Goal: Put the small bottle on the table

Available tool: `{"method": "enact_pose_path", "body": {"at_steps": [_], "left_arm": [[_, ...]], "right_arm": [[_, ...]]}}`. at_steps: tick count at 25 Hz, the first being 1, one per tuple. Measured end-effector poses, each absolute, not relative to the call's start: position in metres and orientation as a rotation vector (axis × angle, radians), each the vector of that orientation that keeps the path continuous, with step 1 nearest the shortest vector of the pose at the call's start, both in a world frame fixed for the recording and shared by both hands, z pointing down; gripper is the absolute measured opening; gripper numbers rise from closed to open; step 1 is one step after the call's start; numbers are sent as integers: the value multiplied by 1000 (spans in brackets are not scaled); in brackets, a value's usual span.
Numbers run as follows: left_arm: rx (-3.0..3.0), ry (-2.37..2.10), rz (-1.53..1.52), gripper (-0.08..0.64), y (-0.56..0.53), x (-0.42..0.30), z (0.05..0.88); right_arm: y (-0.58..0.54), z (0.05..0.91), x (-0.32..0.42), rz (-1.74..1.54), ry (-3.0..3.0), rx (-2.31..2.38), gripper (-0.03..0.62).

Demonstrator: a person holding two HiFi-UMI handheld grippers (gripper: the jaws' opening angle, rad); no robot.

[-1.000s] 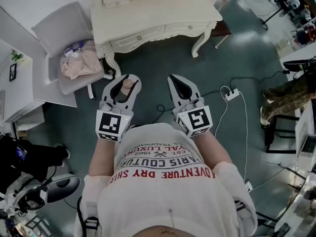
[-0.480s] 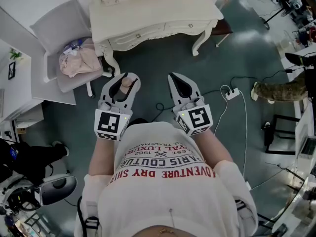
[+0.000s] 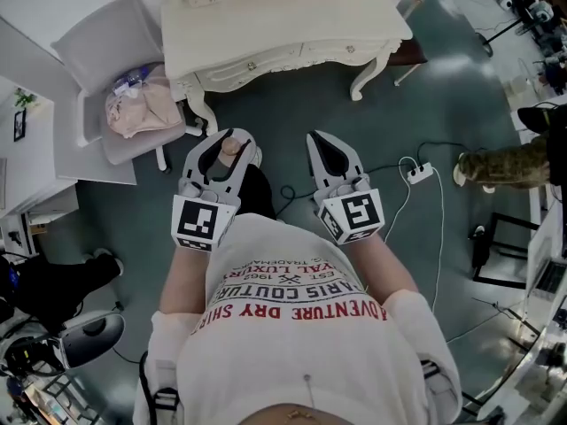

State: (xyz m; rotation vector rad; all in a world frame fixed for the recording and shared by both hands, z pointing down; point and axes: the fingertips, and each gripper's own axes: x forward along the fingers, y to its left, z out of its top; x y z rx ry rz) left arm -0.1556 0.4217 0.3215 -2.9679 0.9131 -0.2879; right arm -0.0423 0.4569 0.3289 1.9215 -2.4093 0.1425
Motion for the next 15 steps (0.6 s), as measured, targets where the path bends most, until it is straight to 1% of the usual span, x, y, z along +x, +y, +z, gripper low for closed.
{"method": "enact_pose_path", "body": {"at_steps": [6,15], "left_arm": [[-2983,905,-276,140,350,-135,329],[-2998,864,-270,140,186,-103,326]], "right_arm": [[387,337,-23,167,-2399,1929,-2],[229,331,14,191,-2362,1974,-2]]}}
